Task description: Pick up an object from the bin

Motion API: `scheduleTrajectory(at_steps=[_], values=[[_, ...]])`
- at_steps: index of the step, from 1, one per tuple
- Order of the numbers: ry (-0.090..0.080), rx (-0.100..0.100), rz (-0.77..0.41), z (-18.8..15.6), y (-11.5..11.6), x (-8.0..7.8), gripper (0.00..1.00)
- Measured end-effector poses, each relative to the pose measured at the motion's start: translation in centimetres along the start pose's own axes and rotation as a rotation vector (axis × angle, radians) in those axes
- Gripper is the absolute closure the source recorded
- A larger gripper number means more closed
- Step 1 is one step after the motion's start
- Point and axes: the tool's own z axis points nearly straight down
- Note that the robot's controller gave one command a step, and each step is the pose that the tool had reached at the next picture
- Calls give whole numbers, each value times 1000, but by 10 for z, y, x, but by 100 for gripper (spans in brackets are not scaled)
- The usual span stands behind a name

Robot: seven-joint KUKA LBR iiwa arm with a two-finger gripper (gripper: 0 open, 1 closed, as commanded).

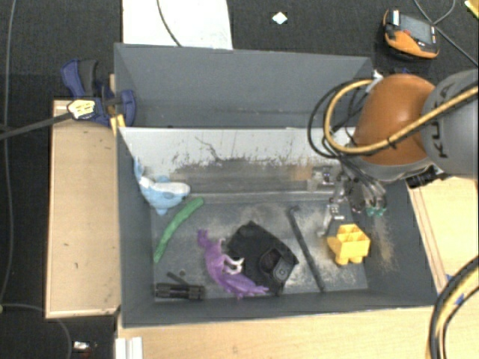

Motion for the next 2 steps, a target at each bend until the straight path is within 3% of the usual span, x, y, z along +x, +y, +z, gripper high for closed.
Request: scheduleTrajectory(at_steps=[1,2], values=[[-7,1,-3,-4,1,-2,0],[-4,-4,85,27,110,36,0]])
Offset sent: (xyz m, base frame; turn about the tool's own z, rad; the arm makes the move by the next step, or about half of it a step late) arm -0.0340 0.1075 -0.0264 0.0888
